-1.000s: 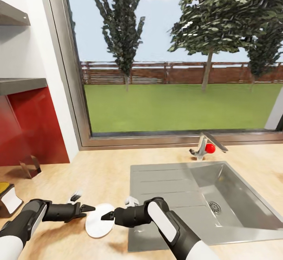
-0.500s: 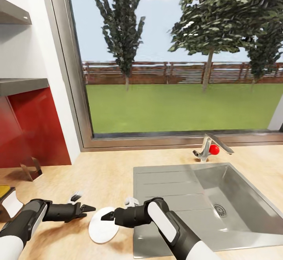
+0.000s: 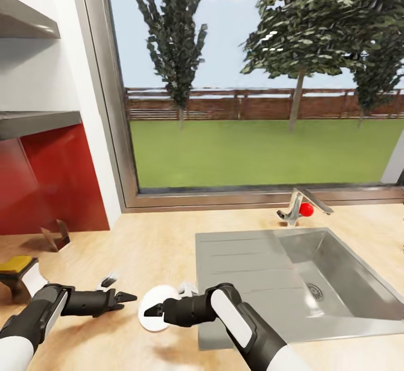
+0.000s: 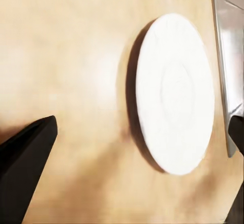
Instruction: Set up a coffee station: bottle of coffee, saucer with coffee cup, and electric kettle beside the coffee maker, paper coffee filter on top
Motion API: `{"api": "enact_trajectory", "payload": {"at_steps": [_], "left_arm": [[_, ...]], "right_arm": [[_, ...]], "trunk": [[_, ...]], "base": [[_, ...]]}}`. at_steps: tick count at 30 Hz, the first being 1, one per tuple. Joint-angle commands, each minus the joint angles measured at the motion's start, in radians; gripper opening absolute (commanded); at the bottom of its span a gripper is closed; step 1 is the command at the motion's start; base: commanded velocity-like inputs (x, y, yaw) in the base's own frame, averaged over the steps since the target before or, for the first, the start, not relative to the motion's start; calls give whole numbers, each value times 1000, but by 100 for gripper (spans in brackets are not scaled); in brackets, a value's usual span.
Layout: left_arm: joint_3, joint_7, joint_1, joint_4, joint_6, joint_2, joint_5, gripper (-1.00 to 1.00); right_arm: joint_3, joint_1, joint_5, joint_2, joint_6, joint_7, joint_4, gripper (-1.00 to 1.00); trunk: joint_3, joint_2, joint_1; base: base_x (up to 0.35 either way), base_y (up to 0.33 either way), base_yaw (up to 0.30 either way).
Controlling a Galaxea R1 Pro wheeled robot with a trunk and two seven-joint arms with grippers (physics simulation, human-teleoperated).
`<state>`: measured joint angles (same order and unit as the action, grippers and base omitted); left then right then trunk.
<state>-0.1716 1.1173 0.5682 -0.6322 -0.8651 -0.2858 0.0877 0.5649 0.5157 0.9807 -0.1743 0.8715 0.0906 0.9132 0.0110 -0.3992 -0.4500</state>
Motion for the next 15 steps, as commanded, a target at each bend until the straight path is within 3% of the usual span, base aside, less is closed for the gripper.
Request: {"api": "enact_trajectory", "payload": {"at_steps": [1, 10, 15], "left_arm": [[-3, 7, 0, 0, -4, 1, 21, 100], [-3, 7, 0, 0, -4, 1, 20, 100], [-4, 7, 0, 0, -4, 1, 19, 100]], "right_arm": [[0, 0, -10, 0, 1, 9, 0, 100], [-1, 0, -10, 0, -93, 28, -60, 100], [-2, 0, -10, 0, -147, 145, -116, 100]], "trunk": [[-1, -1, 0], [-1, -1, 0], [-1, -1, 0]], "base": [[-258, 197, 0], [-116, 96, 0], [-10, 8, 0]]}}
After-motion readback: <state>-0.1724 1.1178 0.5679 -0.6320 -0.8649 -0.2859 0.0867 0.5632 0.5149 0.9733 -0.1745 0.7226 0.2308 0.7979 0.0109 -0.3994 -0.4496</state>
